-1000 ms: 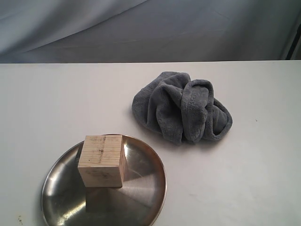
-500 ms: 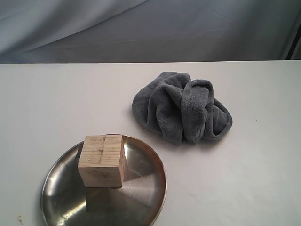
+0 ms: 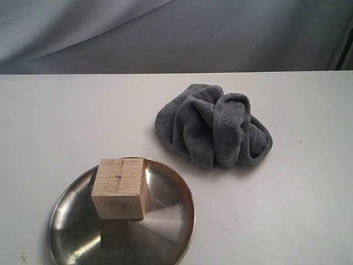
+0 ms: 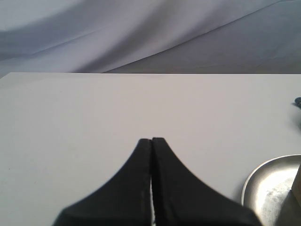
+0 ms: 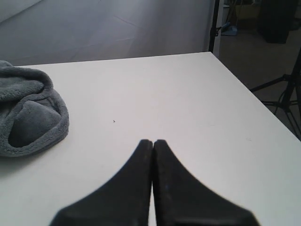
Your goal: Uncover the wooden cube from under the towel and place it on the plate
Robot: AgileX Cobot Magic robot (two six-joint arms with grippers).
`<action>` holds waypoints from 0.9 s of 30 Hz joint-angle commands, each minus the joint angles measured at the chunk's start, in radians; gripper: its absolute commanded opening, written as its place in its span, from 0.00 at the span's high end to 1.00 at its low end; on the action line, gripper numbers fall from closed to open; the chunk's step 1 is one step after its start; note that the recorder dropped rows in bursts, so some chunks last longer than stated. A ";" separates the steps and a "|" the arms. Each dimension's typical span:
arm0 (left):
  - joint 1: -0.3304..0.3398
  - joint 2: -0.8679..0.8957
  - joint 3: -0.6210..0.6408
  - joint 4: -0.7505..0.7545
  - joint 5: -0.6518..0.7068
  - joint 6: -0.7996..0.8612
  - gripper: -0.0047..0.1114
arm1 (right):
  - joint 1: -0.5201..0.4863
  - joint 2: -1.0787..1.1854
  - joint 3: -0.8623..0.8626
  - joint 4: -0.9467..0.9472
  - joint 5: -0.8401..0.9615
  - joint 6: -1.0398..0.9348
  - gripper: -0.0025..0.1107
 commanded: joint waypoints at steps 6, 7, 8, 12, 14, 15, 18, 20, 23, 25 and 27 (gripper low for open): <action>-0.005 -0.003 0.000 -0.006 -0.011 -0.004 0.95 | 0.034 -0.006 0.004 -0.004 0.007 -0.002 0.98; -0.005 -0.003 0.000 -0.006 -0.011 -0.004 0.95 | 0.034 -0.006 0.004 -0.004 0.007 -0.002 0.98; -0.005 -0.003 0.000 -0.006 -0.011 -0.004 0.95 | 0.034 -0.006 0.004 -0.004 0.009 -0.002 0.98; -0.005 -0.003 0.000 -0.006 -0.011 -0.004 0.95 | 0.034 -0.006 0.004 -0.004 0.009 -0.002 0.98; -0.005 -0.003 0.000 -0.006 -0.011 -0.004 0.95 | 0.034 -0.006 0.004 -0.004 0.009 -0.002 0.98; -0.005 -0.003 0.000 -0.006 -0.011 -0.004 0.95 | 0.034 -0.006 0.004 -0.004 0.009 -0.002 0.98; -0.005 -0.003 0.000 -0.006 -0.011 -0.004 0.95 | 0.034 -0.006 0.004 -0.004 0.009 -0.002 0.98; -0.005 -0.003 0.000 -0.006 -0.011 -0.004 0.95 | 0.034 -0.006 0.004 -0.004 0.009 -0.002 0.98; -0.005 -0.003 0.000 -0.006 -0.011 -0.004 0.95 | 0.034 -0.006 0.004 -0.004 0.004 -0.003 0.98; -0.005 -0.003 0.000 -0.006 -0.011 -0.004 0.95 | 0.034 -0.006 0.004 -0.004 0.004 -0.003 0.98; -0.005 -0.003 0.000 -0.006 -0.011 -0.004 0.95 | 0.034 -0.006 0.004 -0.004 0.004 -0.003 0.98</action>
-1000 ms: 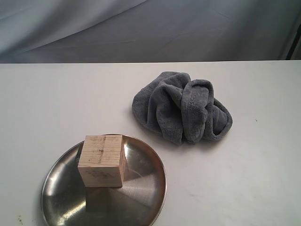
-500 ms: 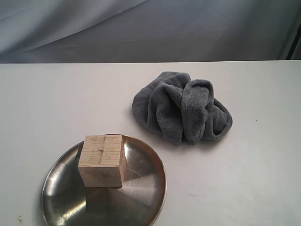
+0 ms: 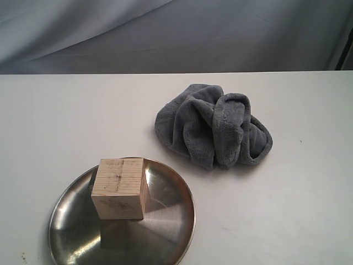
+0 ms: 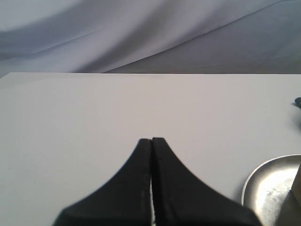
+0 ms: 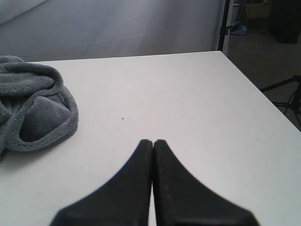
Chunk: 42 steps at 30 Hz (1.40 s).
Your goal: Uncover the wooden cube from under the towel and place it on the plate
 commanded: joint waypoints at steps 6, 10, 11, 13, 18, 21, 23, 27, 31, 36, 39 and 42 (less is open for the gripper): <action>-0.005 -0.003 0.000 -0.006 -0.011 -0.004 0.95 | 0.002 -0.006 0.004 -0.004 -0.003 0.000 0.98; -0.005 -0.003 0.000 -0.006 -0.011 -0.004 0.95 | 0.002 -0.006 0.004 -0.004 -0.003 0.000 0.98; -0.005 -0.003 0.000 -0.006 -0.011 -0.004 0.95 | 0.002 -0.006 0.004 -0.004 -0.003 0.000 0.98; -0.005 -0.003 0.000 -0.006 -0.011 -0.004 0.95 | 0.002 -0.006 0.004 -0.004 -0.003 0.000 0.98; -0.005 -0.003 0.000 -0.006 -0.011 -0.004 0.95 | 0.002 -0.006 0.004 -0.004 -0.003 0.000 0.98; -0.005 -0.003 0.000 -0.006 -0.011 -0.004 0.95 | 0.002 -0.006 0.004 -0.004 -0.003 0.000 0.98; -0.005 -0.003 0.000 -0.006 -0.011 -0.004 0.95 | 0.002 -0.006 0.004 -0.004 -0.003 0.000 0.98; -0.005 -0.003 0.000 -0.006 -0.011 -0.004 0.95 | 0.002 -0.006 0.004 -0.004 -0.003 0.000 0.98; -0.005 -0.003 0.000 -0.006 -0.011 -0.004 0.95 | 0.002 -0.006 0.004 -0.004 -0.003 0.000 0.98; -0.005 -0.003 0.000 -0.006 -0.011 -0.004 0.95 | 0.007 -0.006 0.004 -0.004 -0.003 0.000 0.98; -0.005 -0.003 0.000 -0.006 -0.011 -0.004 0.95 | 0.028 -0.006 0.004 -0.004 -0.003 0.000 0.98; -0.005 -0.003 0.000 -0.006 -0.011 -0.004 0.95 | 0.041 -0.006 0.004 -0.004 -0.003 0.000 0.98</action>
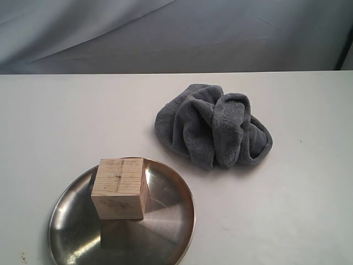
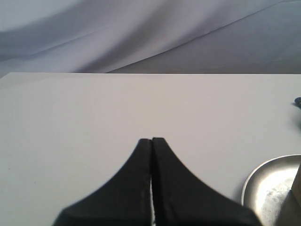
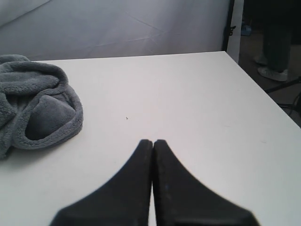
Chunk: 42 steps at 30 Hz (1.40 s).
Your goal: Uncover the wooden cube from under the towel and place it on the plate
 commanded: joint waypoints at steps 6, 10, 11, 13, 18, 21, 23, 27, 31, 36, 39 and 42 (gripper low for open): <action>-0.005 -0.003 0.000 -0.006 -0.011 -0.004 0.95 | 0.018 -0.006 0.004 -0.004 -0.003 0.001 0.98; -0.005 -0.003 0.000 -0.006 -0.011 -0.004 0.95 | 0.026 -0.006 0.004 -0.004 -0.003 0.001 0.98; -0.005 -0.003 0.000 -0.006 -0.011 -0.004 0.95 | 0.038 -0.006 0.004 -0.004 -0.003 0.001 0.98; -0.005 -0.003 0.000 -0.006 -0.011 -0.004 0.95 | 0.063 -0.006 0.004 -0.004 -0.003 0.001 0.98; -0.005 -0.003 0.000 -0.006 -0.011 -0.004 0.95 | 0.107 -0.006 0.004 -0.004 -0.003 0.001 0.98; -0.005 -0.003 0.000 -0.006 -0.011 -0.004 0.95 | 0.111 -0.006 0.004 -0.004 -0.003 0.001 0.98; -0.005 -0.003 0.000 -0.006 -0.011 -0.004 0.95 | 0.111 -0.006 0.004 -0.004 -0.003 0.001 0.98; -0.005 -0.003 0.000 -0.006 -0.011 -0.004 0.95 | 0.111 -0.006 0.004 -0.004 -0.003 0.001 0.98; -0.005 -0.003 0.000 -0.006 -0.011 -0.004 0.95 | 0.111 -0.006 0.004 -0.004 -0.003 0.001 0.98; -0.005 -0.003 0.000 -0.006 -0.011 -0.004 0.95 | 0.111 -0.006 0.004 -0.004 -0.003 0.001 0.98; -0.005 -0.003 0.000 -0.006 -0.011 -0.004 0.95 | 0.111 -0.006 0.004 -0.004 -0.003 0.001 0.98; -0.005 -0.003 0.000 -0.006 -0.011 -0.004 0.95 | 0.111 -0.006 0.004 -0.004 -0.003 0.001 0.98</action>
